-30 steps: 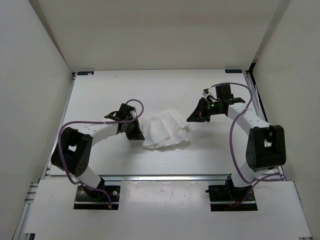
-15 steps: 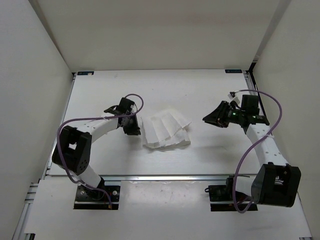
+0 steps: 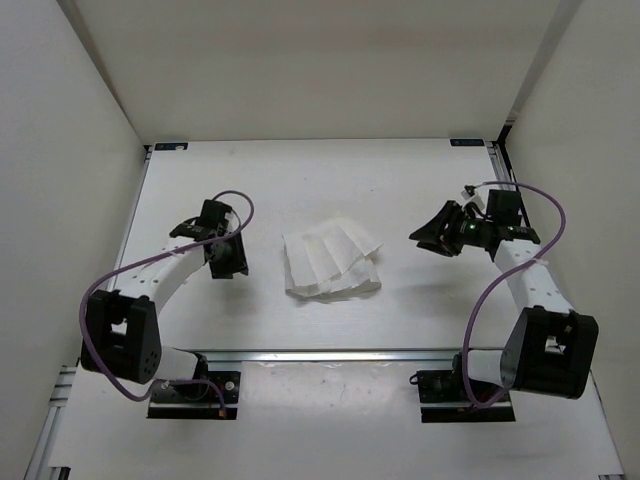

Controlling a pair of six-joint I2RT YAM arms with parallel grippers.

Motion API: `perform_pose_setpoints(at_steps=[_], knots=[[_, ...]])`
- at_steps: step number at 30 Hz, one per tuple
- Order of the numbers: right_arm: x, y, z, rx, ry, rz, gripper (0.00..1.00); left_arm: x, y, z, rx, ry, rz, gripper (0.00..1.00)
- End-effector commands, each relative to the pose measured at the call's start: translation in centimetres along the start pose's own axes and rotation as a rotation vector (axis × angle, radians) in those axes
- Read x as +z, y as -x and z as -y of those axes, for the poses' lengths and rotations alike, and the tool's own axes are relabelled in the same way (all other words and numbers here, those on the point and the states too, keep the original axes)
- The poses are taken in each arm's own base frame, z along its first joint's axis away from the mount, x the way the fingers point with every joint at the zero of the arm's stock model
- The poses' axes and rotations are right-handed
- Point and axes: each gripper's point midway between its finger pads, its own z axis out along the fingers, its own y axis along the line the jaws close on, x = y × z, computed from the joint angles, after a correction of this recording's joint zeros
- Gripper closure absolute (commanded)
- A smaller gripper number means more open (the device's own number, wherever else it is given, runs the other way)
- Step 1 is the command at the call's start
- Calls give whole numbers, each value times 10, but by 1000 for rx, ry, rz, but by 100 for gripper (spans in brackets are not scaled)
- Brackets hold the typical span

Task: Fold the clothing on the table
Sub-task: Fold the skirt

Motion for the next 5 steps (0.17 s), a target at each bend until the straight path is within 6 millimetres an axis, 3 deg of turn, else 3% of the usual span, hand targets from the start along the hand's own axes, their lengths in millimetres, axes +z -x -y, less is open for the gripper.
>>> perform_pose_setpoints(at_steps=[1,5], knots=[[3,8,-15,-55,19,-2,51,-7,-9,-14,17,-19,-7,49],[13,3,-12,-67,-27,-45,45,-8,-16,-16,76,29,-27,49]])
